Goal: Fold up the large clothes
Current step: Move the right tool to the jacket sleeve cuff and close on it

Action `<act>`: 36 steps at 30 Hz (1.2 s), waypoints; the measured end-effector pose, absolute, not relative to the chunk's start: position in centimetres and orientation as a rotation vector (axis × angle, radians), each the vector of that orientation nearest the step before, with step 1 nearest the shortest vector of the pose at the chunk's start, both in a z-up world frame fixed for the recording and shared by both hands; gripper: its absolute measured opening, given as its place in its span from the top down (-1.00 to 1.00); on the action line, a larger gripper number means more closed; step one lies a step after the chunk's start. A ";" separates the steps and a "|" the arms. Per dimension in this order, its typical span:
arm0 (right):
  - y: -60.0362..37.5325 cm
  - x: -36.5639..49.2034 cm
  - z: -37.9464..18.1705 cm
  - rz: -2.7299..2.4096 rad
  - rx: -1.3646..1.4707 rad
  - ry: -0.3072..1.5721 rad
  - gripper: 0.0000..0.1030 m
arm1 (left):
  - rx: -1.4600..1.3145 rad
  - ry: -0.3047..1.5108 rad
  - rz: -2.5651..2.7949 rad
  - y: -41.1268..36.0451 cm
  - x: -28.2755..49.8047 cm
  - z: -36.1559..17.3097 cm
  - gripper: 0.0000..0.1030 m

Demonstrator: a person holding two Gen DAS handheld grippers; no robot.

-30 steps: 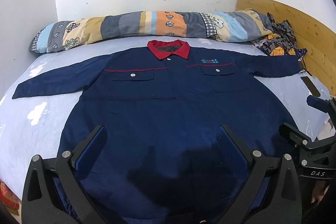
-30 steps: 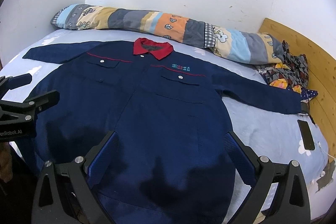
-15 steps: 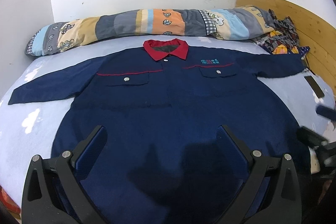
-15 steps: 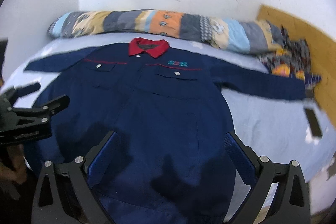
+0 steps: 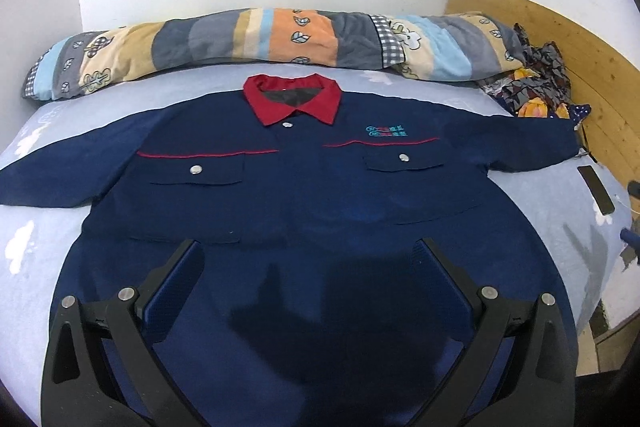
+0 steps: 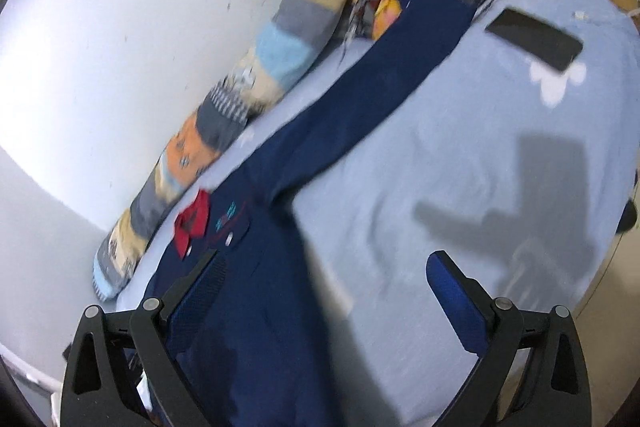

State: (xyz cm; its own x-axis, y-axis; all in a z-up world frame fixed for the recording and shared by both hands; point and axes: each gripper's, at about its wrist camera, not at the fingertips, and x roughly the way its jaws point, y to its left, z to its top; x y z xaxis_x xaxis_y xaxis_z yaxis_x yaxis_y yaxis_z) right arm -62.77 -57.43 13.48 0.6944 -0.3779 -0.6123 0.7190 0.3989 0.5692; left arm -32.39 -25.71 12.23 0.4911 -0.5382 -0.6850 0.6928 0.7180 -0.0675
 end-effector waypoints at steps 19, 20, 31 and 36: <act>-77.6 -64.5 12.2 -0.855 1.110 0.331 -0.46 | 0.255 0.813 -0.773 -27.4 -31.4 11.0 -1.00; -78.2 -64.3 12.1 -0.850 1.112 0.335 -0.46 | 0.259 0.817 -0.774 -27.5 -31.4 10.9 -1.00; -85.9 -62.2 9.4 -0.916 1.073 0.398 0.43 | 0.309 0.832 -0.801 -28.4 -31.7 10.1 -1.00; -88.8 -63.0 7.8 -0.991 1.089 0.387 0.35 | 0.342 0.822 -0.820 -28.8 -32.0 9.9 -1.00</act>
State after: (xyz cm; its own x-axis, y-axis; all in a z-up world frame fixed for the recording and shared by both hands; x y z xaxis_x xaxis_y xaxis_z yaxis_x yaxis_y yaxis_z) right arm -63.00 -88.79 7.77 0.5351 -0.4773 -0.6970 0.8232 0.1093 0.5572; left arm -32.01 -28.77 9.95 0.4048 -0.5098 -0.7591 0.7579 0.6515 -0.0335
